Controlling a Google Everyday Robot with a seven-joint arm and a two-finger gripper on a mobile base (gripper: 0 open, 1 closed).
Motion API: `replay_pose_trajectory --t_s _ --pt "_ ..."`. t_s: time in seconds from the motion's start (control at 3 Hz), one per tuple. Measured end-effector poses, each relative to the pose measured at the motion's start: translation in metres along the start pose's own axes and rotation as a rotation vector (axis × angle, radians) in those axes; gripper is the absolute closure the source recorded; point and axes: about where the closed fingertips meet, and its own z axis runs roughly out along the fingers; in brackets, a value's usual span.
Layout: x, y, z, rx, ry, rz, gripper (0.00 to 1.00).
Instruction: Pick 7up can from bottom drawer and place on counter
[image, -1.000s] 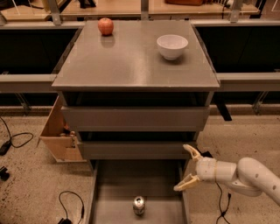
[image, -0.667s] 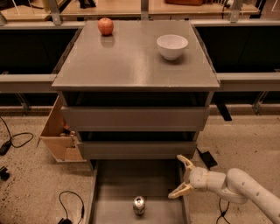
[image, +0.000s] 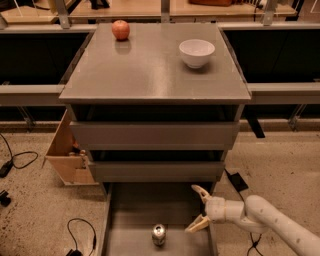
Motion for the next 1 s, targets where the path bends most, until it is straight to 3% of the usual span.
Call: replay_pose_trajectory --t_s 0.33,1.0 --pt "0.072 0.034 0.084 -0.163 0.024 0.001 0.0" --pt "0.137 0.063 0.156 -0.268 0.039 -0.006 0.0"
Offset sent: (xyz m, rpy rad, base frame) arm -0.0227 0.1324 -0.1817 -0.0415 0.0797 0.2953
